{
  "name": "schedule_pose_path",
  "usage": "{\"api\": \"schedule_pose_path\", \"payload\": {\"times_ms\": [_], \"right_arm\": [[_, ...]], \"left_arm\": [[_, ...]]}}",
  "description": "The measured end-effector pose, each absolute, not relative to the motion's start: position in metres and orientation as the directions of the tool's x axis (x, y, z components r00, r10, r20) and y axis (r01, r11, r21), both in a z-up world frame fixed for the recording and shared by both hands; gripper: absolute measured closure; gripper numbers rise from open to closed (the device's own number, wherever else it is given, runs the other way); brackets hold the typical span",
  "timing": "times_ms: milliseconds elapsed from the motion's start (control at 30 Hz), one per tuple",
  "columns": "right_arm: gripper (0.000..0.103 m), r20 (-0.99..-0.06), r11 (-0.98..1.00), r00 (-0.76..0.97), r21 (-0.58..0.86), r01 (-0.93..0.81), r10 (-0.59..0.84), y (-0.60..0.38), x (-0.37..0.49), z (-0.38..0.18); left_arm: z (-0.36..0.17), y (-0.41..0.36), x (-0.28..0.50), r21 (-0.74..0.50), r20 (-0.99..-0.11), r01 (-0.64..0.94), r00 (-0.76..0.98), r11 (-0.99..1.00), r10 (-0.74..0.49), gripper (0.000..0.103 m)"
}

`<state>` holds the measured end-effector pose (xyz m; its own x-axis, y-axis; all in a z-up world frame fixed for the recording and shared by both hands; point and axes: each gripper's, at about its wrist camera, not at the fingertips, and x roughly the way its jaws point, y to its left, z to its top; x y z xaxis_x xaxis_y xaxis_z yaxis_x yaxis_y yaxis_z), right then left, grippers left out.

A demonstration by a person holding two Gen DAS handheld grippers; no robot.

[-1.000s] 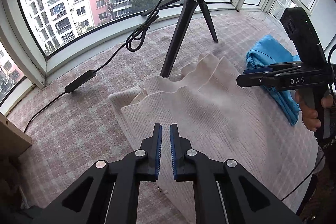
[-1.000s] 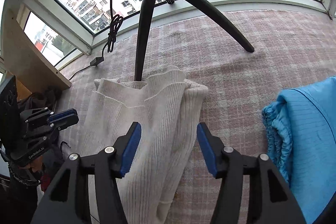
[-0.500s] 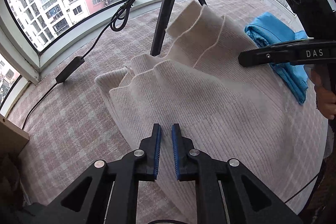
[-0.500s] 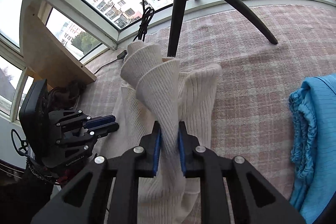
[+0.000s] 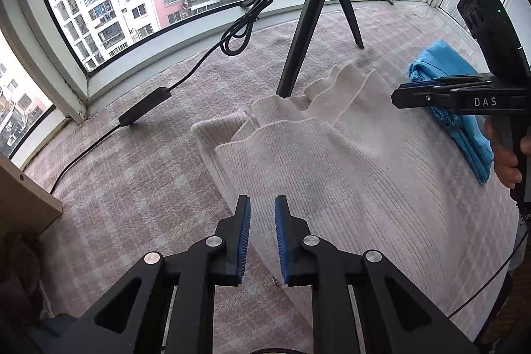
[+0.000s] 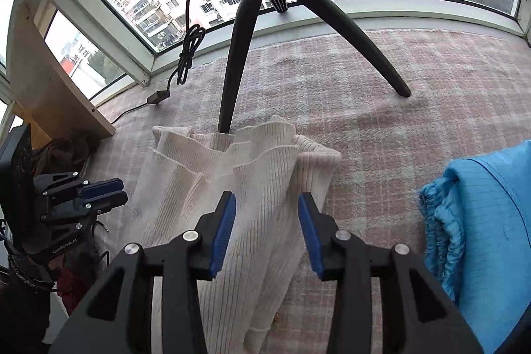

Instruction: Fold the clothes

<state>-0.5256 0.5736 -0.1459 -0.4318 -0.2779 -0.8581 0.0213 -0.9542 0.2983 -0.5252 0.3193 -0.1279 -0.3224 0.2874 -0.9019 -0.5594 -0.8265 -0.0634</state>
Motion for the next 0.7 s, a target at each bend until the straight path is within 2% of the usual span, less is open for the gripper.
{"api": "schedule_pose_path", "payload": {"times_ms": [67,100,133,233,367,467,533,600,700], "right_arm": [[0.066,-0.872,-0.964,-0.418,0.261,0.046,-0.256,0.564,-0.532,-0.151],[0.073,-0.878,-0.969,-0.411,0.242,0.059,-0.244,0.559,-0.535,-0.154],[0.092,-0.88,-0.972,-0.414,0.22,0.077,-0.232,0.552,-0.535,-0.154],[0.092,-0.868,-0.98,-0.459,0.135,0.144,-0.187,0.532,-0.524,-0.136],[0.092,-0.846,-0.975,-0.49,0.139,0.175,-0.208,0.524,-0.512,-0.105],[0.092,-0.848,-0.959,-0.452,0.267,0.091,-0.278,0.552,-0.514,-0.108],[0.092,-0.873,-0.961,-0.411,0.274,0.035,-0.264,0.568,-0.524,-0.134],[0.089,-0.894,-0.952,-0.344,0.305,0.001,-0.287,0.579,-0.536,-0.163],[0.067,-0.896,-0.96,-0.37,0.277,-0.03,-0.247,0.586,-0.534,-0.165]], "left_arm": [[-0.128,0.318,-0.526,-0.057,-0.904,-0.557,-0.323,-0.829,0.279,0.088],[-0.128,0.317,-0.527,-0.054,-0.905,-0.555,-0.323,-0.83,0.275,0.088],[-0.128,0.316,-0.528,-0.05,-0.907,-0.557,-0.322,-0.829,0.271,0.088],[-0.128,0.311,-0.53,-0.045,-0.908,-0.552,-0.324,-0.832,0.265,0.088],[-0.127,0.305,-0.534,-0.054,-0.905,-0.54,-0.33,-0.84,0.27,0.088],[-0.126,0.302,-0.538,-0.067,-0.901,-0.539,-0.33,-0.84,0.283,0.088],[-0.125,0.306,-0.544,-0.081,-0.9,-0.533,-0.324,-0.842,0.292,0.087],[-0.125,0.311,-0.549,-0.108,-0.898,-0.532,-0.31,-0.84,0.312,0.085],[-0.129,0.319,-0.56,-0.1,-0.899,-0.518,-0.319,-0.85,0.3,0.074]]}}
